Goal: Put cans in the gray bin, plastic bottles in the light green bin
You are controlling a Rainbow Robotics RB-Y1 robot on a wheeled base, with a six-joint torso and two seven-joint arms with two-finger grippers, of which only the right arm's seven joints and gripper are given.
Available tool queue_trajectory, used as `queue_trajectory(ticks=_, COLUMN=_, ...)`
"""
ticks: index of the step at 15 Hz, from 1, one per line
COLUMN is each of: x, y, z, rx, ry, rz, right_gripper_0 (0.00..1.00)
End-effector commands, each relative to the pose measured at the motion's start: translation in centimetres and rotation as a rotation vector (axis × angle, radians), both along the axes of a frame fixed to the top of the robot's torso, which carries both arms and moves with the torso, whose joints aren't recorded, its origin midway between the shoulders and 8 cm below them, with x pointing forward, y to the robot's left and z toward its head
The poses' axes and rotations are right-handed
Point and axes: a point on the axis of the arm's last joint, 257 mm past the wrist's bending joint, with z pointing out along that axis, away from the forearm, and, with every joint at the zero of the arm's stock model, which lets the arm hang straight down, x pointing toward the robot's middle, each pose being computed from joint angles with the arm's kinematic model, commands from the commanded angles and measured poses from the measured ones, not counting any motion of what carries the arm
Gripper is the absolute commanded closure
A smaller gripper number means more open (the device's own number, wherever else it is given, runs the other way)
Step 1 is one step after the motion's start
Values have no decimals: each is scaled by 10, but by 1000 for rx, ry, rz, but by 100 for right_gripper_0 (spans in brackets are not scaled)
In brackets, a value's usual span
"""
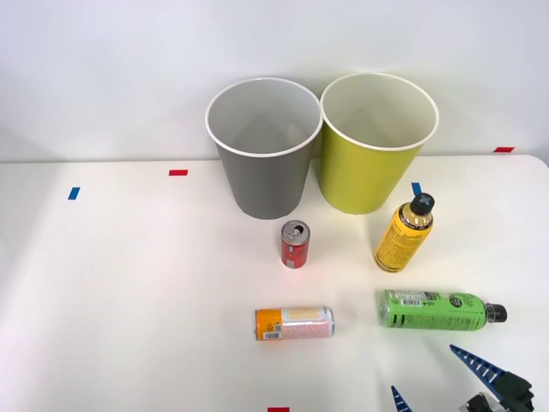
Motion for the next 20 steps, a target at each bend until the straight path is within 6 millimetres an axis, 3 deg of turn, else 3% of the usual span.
queue_trajectory(ticks=1, x=14, y=-1, z=11, rx=-36, ry=36, rz=99, right_gripper_0=0)
queue_trajectory(ticks=6, x=35, y=1, z=28, rx=-59, ry=49, rz=232, right_gripper_0=0)
queue_trajectory(ticks=12, x=61, y=-7, z=14, rx=-229, ry=116, rz=275, right_gripper_0=0)
queue_trajectory(ticks=20, x=79, y=-10, z=24, rx=-386, ry=76, rz=361, right_gripper_0=0)
